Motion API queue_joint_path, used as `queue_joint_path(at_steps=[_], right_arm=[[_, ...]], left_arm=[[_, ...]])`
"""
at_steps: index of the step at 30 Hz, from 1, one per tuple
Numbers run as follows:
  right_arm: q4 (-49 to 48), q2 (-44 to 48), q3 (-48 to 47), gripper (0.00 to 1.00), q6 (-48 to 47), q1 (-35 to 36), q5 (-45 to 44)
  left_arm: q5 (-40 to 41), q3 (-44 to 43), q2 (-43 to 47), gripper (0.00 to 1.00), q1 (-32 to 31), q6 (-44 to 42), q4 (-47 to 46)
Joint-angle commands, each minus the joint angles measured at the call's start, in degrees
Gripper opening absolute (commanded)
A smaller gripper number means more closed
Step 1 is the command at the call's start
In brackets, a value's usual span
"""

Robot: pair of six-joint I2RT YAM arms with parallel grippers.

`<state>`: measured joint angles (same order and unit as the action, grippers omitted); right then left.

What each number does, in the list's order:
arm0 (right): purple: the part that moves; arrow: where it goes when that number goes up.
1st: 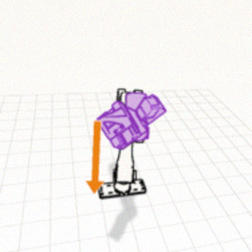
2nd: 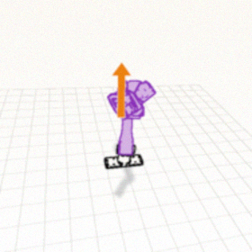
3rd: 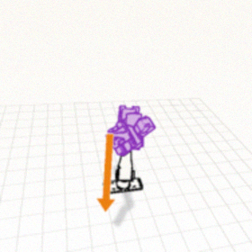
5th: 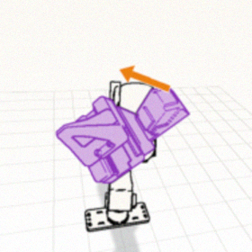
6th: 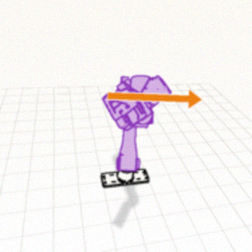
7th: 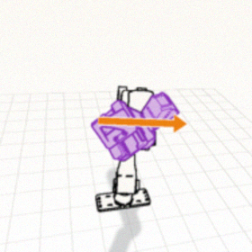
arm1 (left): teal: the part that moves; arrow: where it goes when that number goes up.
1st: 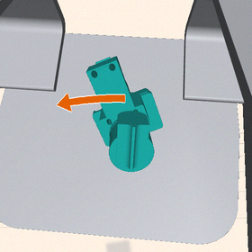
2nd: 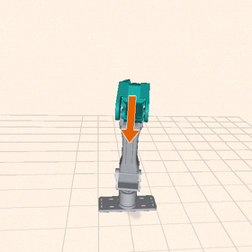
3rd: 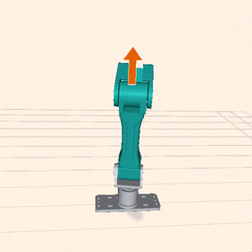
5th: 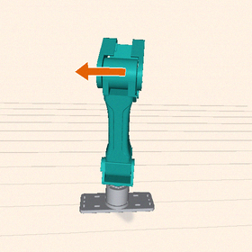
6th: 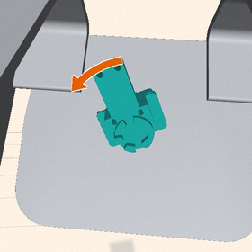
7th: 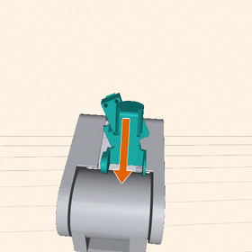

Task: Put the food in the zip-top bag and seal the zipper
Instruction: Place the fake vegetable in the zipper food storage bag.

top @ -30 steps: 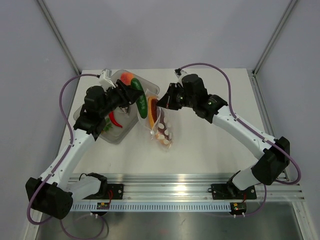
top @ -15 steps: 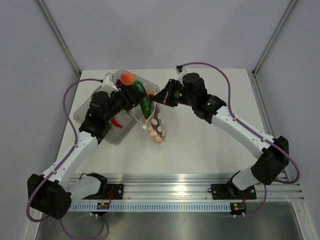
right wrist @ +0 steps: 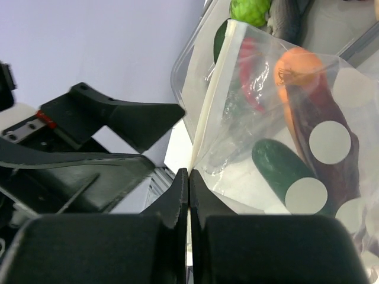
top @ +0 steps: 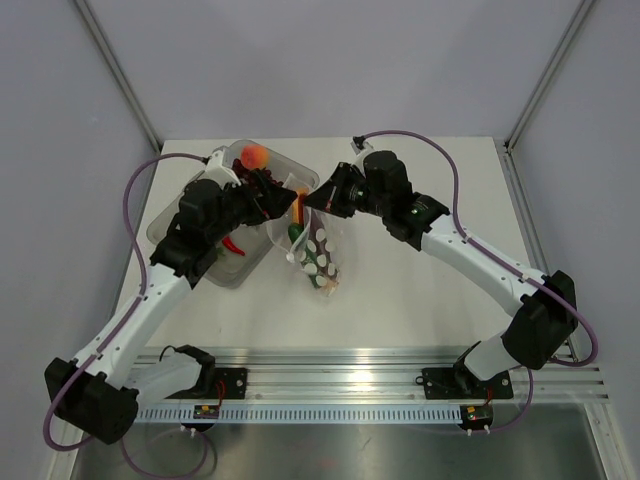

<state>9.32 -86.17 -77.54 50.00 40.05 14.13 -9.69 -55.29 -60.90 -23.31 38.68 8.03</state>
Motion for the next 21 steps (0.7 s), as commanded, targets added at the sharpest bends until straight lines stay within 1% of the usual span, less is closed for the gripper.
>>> queue_joint_path(at_steps=[1, 2, 3, 5, 7, 9, 10, 11, 15, 18, 19, 20, 21], right_arm=[[-5.0, 0.9, -0.8, 0.0, 1.2, 0.7, -0.4], [-5.2, 0.8, -0.6, 0.0, 1.2, 0.7, -0.4], [-5.2, 0.9, -0.7, 0.0, 1.2, 0.6, -0.4], [-5.2, 1.0, -0.5, 0.0, 1.2, 0.6, -0.3], [-5.3, 1.1, -0.4, 0.0, 1.0, 0.7, -0.2], [-5.2, 1.4, 0.0, 0.0, 1.1, 0.7, -0.2], [-5.2, 1.5, 0.0, 0.0, 1.0, 0.7, -0.2], [-5.2, 1.5, 0.2, 0.0, 1.1, 0.7, -0.4], [-5.2, 1.4, 0.6, 0.0, 1.2, 0.7, -0.7], [-4.9, 1.5, 1.3, 0.0, 0.9, 0.7, -1.6], [-4.6, 1.6, 1.2, 0.0, 0.3, 0.6, -3.0], [-1.5, 1.8, 1.2, 0.0, -0.8, 0.6, -5.0], [0.3, 2.0, 1.1, 0.0, -2.8, 0.6, -7.7]], left_arm=[[5.5, -3.8, 3.2, 0.94, -0.2, -4.4, 4.4], [6.3, -3.6, 3.4, 0.88, -0.1, -4.2, 5.1], [8.3, -3.4, 3.3, 0.86, 0.0, -3.9, 6.6], [9.3, -3.4, 2.2, 0.83, 0.8, -2.6, 8.9], [9.2, -3.2, 0.5, 0.86, 1.4, -1.9, 10.9], [9.0, -2.6, -0.6, 0.96, 2.1, -1.7, 11.8], [8.7, -2.5, -1.0, 0.98, 2.2, -1.8, 11.9], [8.4, -2.4, -1.3, 0.98, 2.5, -2.0, 12.2], [5.1, -2.5, -3.3, 0.88, 2.5, -2.1, 13.1], [2.2, -3.3, -6.0, 0.6, 2.5, -2.3, 14.4], [1.0, -3.9, -8.0, 0.3, 2.5, -2.4, 14.6], [-0.2, -4.6, -9.3, 0.17, 2.5, -2.6, 15.3], [-3.4, -5.3, -10.9, 0.05, 2.5, -2.8, 15.5]])
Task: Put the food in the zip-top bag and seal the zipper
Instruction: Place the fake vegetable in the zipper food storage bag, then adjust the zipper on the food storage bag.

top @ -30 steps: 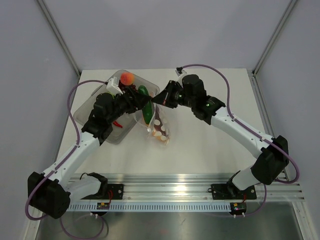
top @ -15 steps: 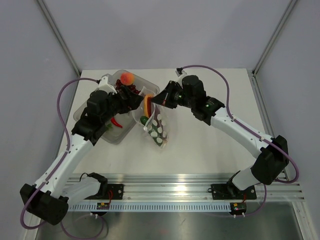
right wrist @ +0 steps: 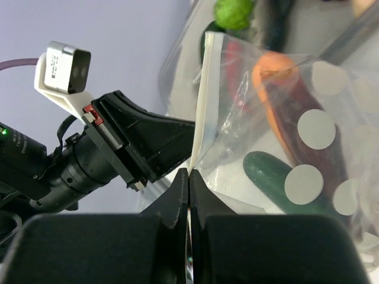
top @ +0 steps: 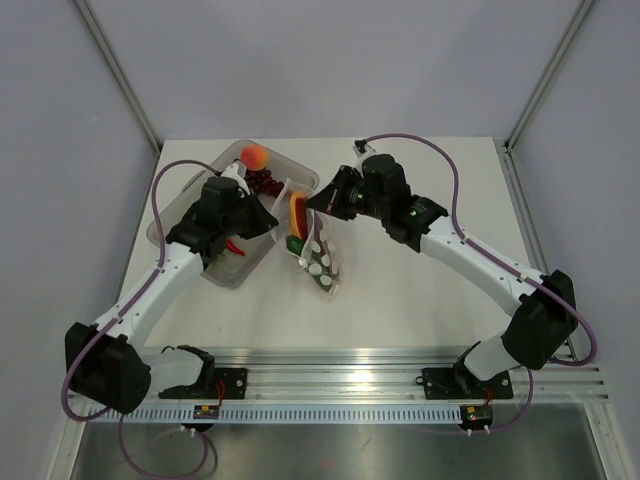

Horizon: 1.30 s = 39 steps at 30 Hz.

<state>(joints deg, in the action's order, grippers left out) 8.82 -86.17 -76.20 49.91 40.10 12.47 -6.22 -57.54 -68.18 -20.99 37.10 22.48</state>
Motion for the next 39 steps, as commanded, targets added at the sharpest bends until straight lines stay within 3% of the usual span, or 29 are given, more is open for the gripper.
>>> queue_joint_path(at_steps=[1, 11, 16, 21, 33, 39], right_arm=[[2.3, 2.3, -0.2, 0.0, -3.7, 0.1, -10.2], [21.7, 6.5, -11.9, 0.0, -15.9, -3.1, -18.3], [20.1, 4.7, -4.8, 0.0, -16.7, -3.1, -17.9], [20.4, -0.5, -3.2, 0.0, -14.9, -3.0, -17.7], [18.4, 5.3, -5.7, 0.0, -15.5, -2.2, -16.9], [20.2, 1.9, -5.4, 0.0, -14.0, -2.1, -15.5]], left_arm=[[-8.6, -5.5, -4.9, 0.0, 0.2, -1.2, 1.3], [-30.8, -21.9, -11.1, 0.0, 1.4, 0.8, 0.0], [-39.7, -17.4, -20.6, 0.0, 5.1, 1.0, 0.3], [-39.2, -12.9, -24.9, 0.0, 5.1, -0.1, -0.2], [-34.1, -23.4, -23.3, 0.0, 5.2, -11.7, 13.3], [-27.8, -25.5, -26.9, 0.0, 5.3, -17.8, 20.3]])
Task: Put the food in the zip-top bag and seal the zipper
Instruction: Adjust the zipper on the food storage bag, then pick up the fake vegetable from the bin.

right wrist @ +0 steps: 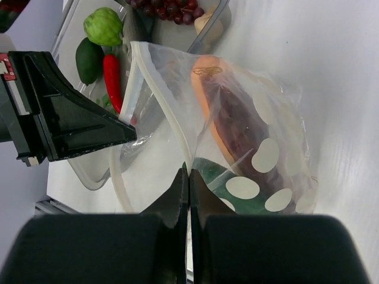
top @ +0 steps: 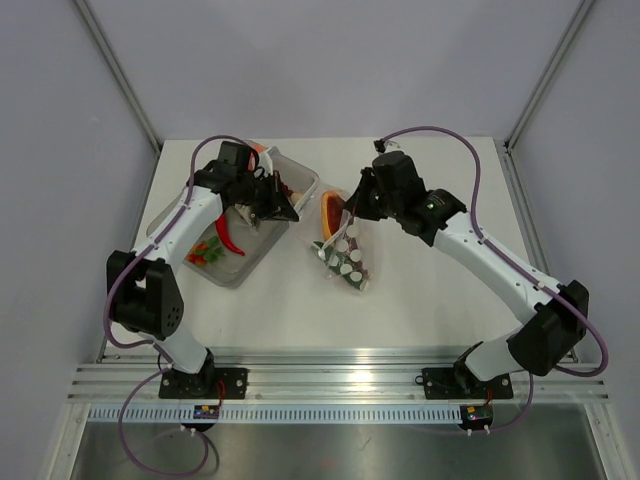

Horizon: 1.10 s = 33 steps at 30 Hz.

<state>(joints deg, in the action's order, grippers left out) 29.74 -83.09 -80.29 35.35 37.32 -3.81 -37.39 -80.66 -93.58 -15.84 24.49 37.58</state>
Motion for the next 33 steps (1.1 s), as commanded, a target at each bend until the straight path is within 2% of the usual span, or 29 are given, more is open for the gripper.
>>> queue_joint_path(at_steps=[1, 2, 3, 4, 8, 11, 14, 15, 17, 20, 21, 24, 31, 33], right_arm=[[-2.6, -1.0, -1.0, 0.0, 0.7, 0.8, 1.6], [-3.1, -0.9, -1.0, 0.0, 0.8, 1.0, 2.1], [-3.4, -1.2, -1.5, 0.0, 0.9, 1.2, 2.6], [-3.0, -1.9, -2.8, 0.0, 0.9, 1.5, 2.9], [-4.2, -3.0, -4.2, 0.0, 1.8, 2.1, 3.6], [-5.0, -3.5, -4.5, 0.0, 2.4, 2.4, 6.0], [-5.1, -4.1, -5.0, 0.0, 2.4, 2.9, 6.6], [-5.2, -4.3, -5.2, 0.0, 2.4, 2.9, 6.8], [-5.4, -4.3, -5.3, 0.0, 2.4, 3.0, 6.9], [-5.7, -4.3, -5.7, 0.0, 2.3, 3.2, 7.6], [-5.8, -4.3, -5.8, 0.0, 2.3, 3.2, 7.9], [-5.8, -4.3, -6.0, 0.0, 2.0, 3.3, 8.3], [-5.8, -3.8, -5.8, 0.0, 1.8, 3.5, 8.6], [-5.8, -3.6, -5.5, 0.0, 1.7, 3.4, 8.6]], left_arm=[[2.9, -2.7, -0.8, 0.0, 0.1, -6.0, 5.2], [2.5, -3.0, -0.3, 0.07, 0.1, -6.9, 5.5], [3.4, -4.3, 0.3, 0.18, 0.1, -8.4, 5.9], [6.6, -5.8, 1.9, 0.6, 0.2, -9.5, 7.9], [13.6, -8.6, 3.7, 0.7, 2.6, -9.7, 10.2], [17.2, -10.5, 4.7, 0.84, 5.2, -9.9, 13.1], [25.3, -10.3, 5.5, 0.85, 8.5, -8.7, 14.3], [32.0, -9.8, 6.0, 0.85, 9.4, -6.0, 14.1], [37.1, -7.7, 6.4, 0.85, 11.7, -3.5, 13.0], [46.1, -5.9, 4.5, 0.79, 12.9, -3.0, 11.4], [49.3, -6.1, 3.2, 0.74, 13.0, -3.0, 11.6], [51.1, -5.2, -1.2, 0.64, 13.3, -4.8, 9.6], [46.2, -4.2, -9.5, 0.67, 15.3, -2.7, 5.2], [45.0, -4.2, -11.4, 0.65, 15.8, -2.2, 4.3]])
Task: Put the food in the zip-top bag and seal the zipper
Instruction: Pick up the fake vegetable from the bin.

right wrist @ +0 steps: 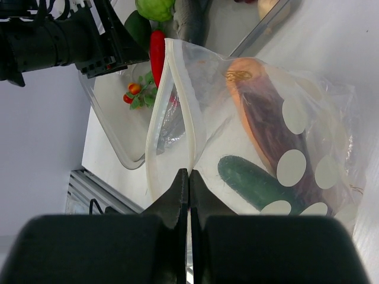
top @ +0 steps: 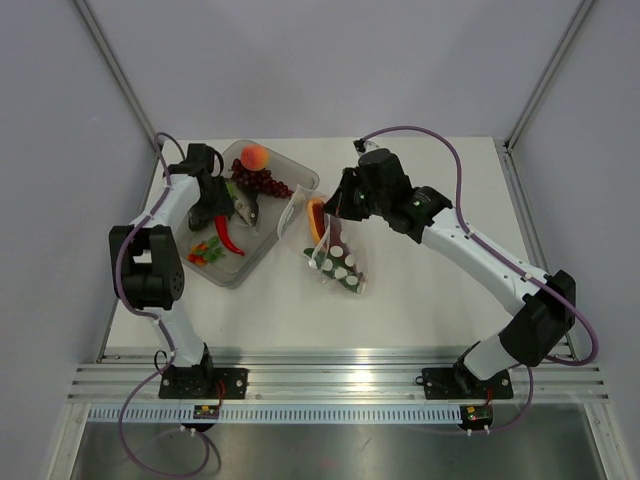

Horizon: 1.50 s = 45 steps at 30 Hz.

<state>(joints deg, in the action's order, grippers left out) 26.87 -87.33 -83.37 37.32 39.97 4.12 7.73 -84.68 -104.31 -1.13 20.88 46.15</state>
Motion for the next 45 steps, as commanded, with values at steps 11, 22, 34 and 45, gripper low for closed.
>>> queue_joint_path(at_steps=[11, 22, 34, 45], right_arm=[[-3.9, 0.6, -1.3, 0.0, 0.0, 0.9, 1.4], [-4.8, 1.2, -0.2, 0.0, 0.6, 0.9, 0.8], [-5.3, 2.1, 0.8, 0.0, 1.2, 1.0, 0.9], [-5.3, 0.3, -0.4, 0.0, 1.9, 1.1, 2.0]], left_arm=[[-4.3, -0.7, -8.4, 0.58, 3.0, 1.7, -8.0], [-2.9, 0.0, -9.5, 0.41, 3.0, 1.0, -8.5], [-1.5, 2.2, 6.6, 0.04, 2.5, -0.8, -5.3], [-0.3, 1.7, 28.0, 0.0, -5.9, -2.4, -6.6]])
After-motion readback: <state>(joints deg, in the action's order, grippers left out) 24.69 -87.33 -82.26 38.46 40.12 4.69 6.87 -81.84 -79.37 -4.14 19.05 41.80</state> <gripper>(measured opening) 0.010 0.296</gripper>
